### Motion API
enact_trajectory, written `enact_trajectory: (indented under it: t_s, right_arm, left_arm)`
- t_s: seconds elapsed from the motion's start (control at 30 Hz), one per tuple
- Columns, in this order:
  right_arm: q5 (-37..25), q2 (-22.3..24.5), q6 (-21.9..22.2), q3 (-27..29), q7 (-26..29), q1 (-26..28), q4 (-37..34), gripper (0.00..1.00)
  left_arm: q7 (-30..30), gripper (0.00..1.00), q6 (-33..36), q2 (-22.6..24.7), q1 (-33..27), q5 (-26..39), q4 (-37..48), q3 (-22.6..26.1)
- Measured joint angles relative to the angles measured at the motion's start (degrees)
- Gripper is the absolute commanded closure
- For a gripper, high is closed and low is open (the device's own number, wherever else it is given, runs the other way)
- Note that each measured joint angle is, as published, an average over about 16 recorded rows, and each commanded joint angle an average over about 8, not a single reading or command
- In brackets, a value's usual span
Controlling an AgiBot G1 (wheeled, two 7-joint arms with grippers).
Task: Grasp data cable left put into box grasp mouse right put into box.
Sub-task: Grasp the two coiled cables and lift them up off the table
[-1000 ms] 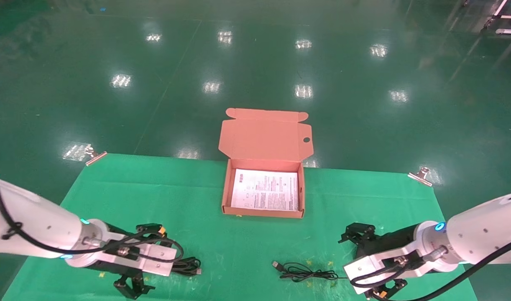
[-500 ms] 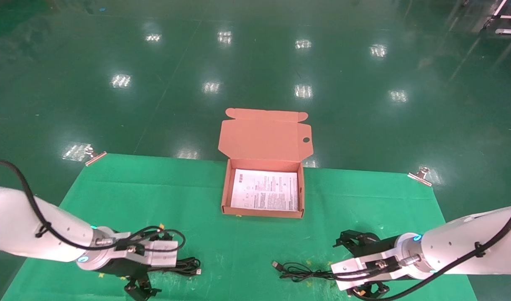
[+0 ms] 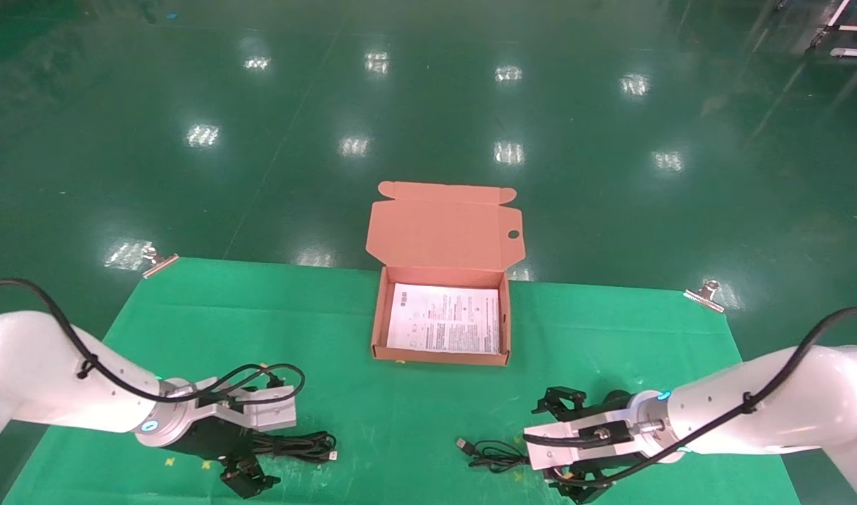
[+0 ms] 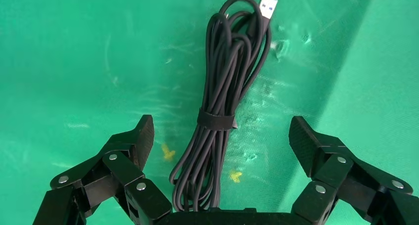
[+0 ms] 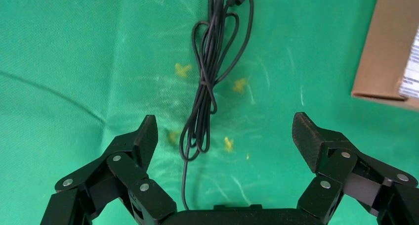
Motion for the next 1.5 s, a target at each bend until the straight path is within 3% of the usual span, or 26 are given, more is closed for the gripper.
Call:
enact_trajectory:
  t_s: [0.23, 0.27, 0.5, 0.53, 1.5]
  right_arm:
    - [-0.7, -2.0, 1.8, -0.6, -2.0, -0.3, -3.6, 0.00]
    - [-0.9, -2.2, 2.0, -0.6, -2.2, -0.4, -3.9, 0.05]
    - [-1.5, -3.1, 3.6, -0.9, -3.0, -0.9, -5.6, 0.93]
    - [-1.6, -3.1, 3.8, -0.9, -3.0, -1.0, -5.8, 1.00]
    - [-1.7, -3.2, 4.0, -0.9, -3.0, -1.0, -5.8, 1.00]
  left_arm:
    - [3.4, 0.00, -1.0, 1.1, -0.6, -1.2, 4.9, -0.5]
    - [3.8, 0.00, -1.0, 1.2, -0.6, -1.3, 5.3, -0.5]
    - [6.3, 0.87, -1.2, 1.4, -0.9, -2.4, 7.3, -1.0]
    - [6.6, 1.00, -1.2, 1.4, -0.9, -2.5, 7.4, -1.0]
    - [6.9, 1.00, -1.1, 1.3, -0.9, -2.7, 7.4, -1.1]
